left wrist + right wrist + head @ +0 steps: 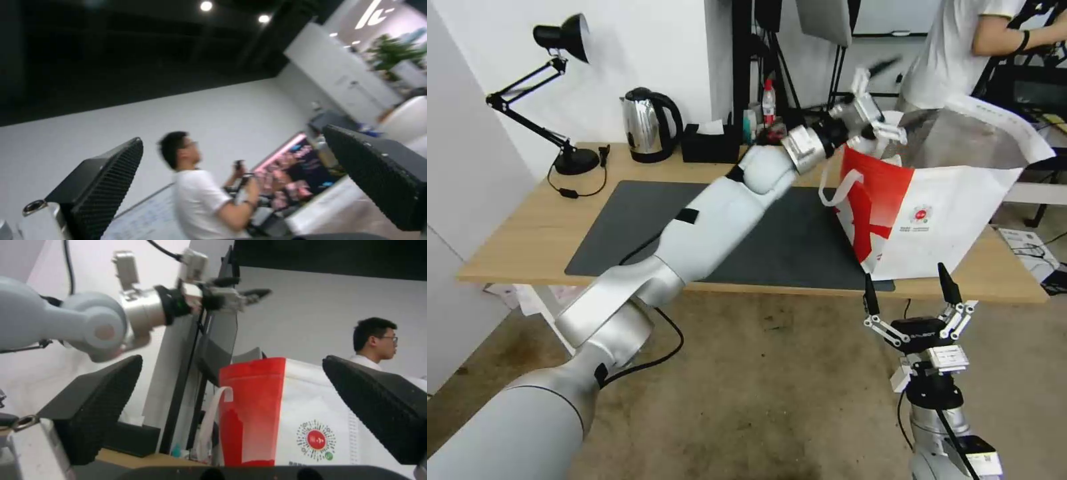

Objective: Pick up the trash from the table and place it into the takeout bag.

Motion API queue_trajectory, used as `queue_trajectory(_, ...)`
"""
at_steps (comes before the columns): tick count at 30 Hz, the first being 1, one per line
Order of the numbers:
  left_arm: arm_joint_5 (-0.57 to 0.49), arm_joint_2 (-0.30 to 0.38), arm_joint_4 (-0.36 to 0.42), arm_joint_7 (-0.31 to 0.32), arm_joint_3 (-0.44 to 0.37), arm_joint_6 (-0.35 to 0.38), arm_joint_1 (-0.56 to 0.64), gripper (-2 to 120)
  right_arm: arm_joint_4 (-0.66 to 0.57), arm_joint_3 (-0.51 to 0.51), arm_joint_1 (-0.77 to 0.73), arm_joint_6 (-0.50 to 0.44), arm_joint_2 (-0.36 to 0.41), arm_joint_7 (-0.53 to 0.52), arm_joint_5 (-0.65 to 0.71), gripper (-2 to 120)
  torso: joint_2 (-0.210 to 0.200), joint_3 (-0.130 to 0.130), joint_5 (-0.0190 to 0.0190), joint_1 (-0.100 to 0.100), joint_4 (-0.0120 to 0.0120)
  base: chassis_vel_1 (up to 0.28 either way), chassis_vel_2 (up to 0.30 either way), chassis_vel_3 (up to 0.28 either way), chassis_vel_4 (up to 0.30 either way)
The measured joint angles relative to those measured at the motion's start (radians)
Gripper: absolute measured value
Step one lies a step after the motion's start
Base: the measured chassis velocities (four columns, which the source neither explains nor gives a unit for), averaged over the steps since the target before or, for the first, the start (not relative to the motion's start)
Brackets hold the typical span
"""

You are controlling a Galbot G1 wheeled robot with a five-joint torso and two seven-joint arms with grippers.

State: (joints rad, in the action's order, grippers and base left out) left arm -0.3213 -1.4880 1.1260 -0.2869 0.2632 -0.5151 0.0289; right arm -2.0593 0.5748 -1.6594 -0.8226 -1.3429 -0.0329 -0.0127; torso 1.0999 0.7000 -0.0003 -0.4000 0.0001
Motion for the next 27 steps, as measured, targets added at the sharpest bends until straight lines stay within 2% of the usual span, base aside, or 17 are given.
queue_trajectory(3, -0.009, 0.047, 0.052, 0.062, -0.033, 0.011, 0.020, 100, 0.006, 0.004, 0.011, 0.000, 0.010, 0.013, 0.014, 100, 0.000, 0.000, 0.0001, 0.000, 0.0000, 0.000, 0.000, 0.000, 0.000)
queue_trajectory(4, -0.009, 0.047, 0.052, 0.062, -0.033, 0.011, 0.020, 100, 0.006, 0.004, 0.011, 0.000, 0.010, 0.013, 0.014, 100, 0.000, 0.000, 0.0001, 0.000, 0.0000, 0.000, 0.000, 0.000, 0.000)
queue_trajectory(7, -0.021, 0.096, 0.121, 0.144, -0.082, 0.021, 0.071, 100, 0.009, 0.006, 0.020, 0.002, 0.020, 0.014, 0.020, 100, 0.000, 0.000, 0.0000, 0.000, -0.0001, 0.000, 0.000, 0.000, 0.000)
queue_trajectory(8, -0.021, 0.096, 0.121, 0.144, -0.082, 0.021, 0.071, 100, 0.009, 0.006, 0.020, 0.002, 0.020, 0.014, 0.020, 100, 0.000, 0.000, 0.0000, 0.000, -0.0001, 0.000, 0.000, 0.000, 0.000)
queue_trajectory(12, -0.022, 0.159, 0.226, 0.190, -0.146, 0.038, 0.148, 100, 0.018, 0.007, 0.031, 0.009, 0.025, 0.013, 0.023, 100, 0.000, 0.000, 0.0001, 0.000, -0.0002, 0.000, 0.000, 0.000, 0.000)
queue_trajectory(13, -0.022, 0.159, 0.226, 0.190, -0.146, 0.038, 0.148, 100, 0.018, 0.007, 0.031, 0.009, 0.025, 0.013, 0.023, 100, 0.000, 0.000, 0.0001, 0.000, -0.0002, 0.000, 0.000, 0.000, 0.000)
queue_trajectory(16, -0.023, 0.205, 0.305, 0.213, -0.198, 0.048, 0.207, 100, 0.023, 0.004, 0.042, 0.018, 0.025, 0.014, 0.023, 100, 0.000, 0.000, 0.0001, 0.000, -0.0002, 0.000, 0.000, 0.000, 0.000)
queue_trajectory(17, -0.023, 0.205, 0.305, 0.213, -0.198, 0.048, 0.207, 100, 0.023, 0.004, 0.042, 0.018, 0.025, 0.014, 0.023, 100, 0.000, 0.000, 0.0001, 0.000, -0.0002, 0.000, 0.000, 0.000, 0.000)
queue_trajectory(19, -0.027, 0.237, 0.368, 0.231, -0.250, 0.059, 0.261, 100, 0.024, 0.003, 0.047, 0.027, 0.024, 0.014, 0.021, 100, 0.000, 0.000, 0.0002, 0.000, -0.0002, 0.000, 0.000, 0.000, 0.000)
queue_trajectory(21, -0.028, 0.245, 0.380, 0.234, -0.259, 0.061, 0.271, 100, 0.024, 0.002, 0.048, 0.029, 0.024, 0.014, 0.020, 100, 0.000, 0.000, 0.0003, 0.000, 0.0000, 0.000, 0.000, 0.000, 0.000)
queue_trajectory(24, -0.036, 0.295, 0.468, 0.248, -0.344, 0.075, 0.383, 100, 0.030, 0.002, 0.051, 0.034, 0.028, 0.015, 0.018, 100, 0.000, 0.000, -0.0001, 0.000, -0.0003, 0.000, 0.000, 0.000, 0.000)
queue_trajectory(25, -0.036, 0.295, 0.468, 0.248, -0.344, 0.075, 0.383, 100, 0.030, 0.002, 0.051, 0.034, 0.028, 0.015, 0.018, 100, 0.000, 0.000, -0.0001, 0.000, -0.0003, 0.000, 0.000, 0.000, 0.000)
queue_trajectory(27, -0.037, 0.321, 0.532, 0.259, -0.396, 0.083, 0.466, 100, 0.035, 0.002, 0.054, 0.035, 0.033, 0.015, 0.017, 100, 0.000, 0.000, 0.0001, 0.000, -0.0001, 0.000, 0.000, 0.000, 0.000)
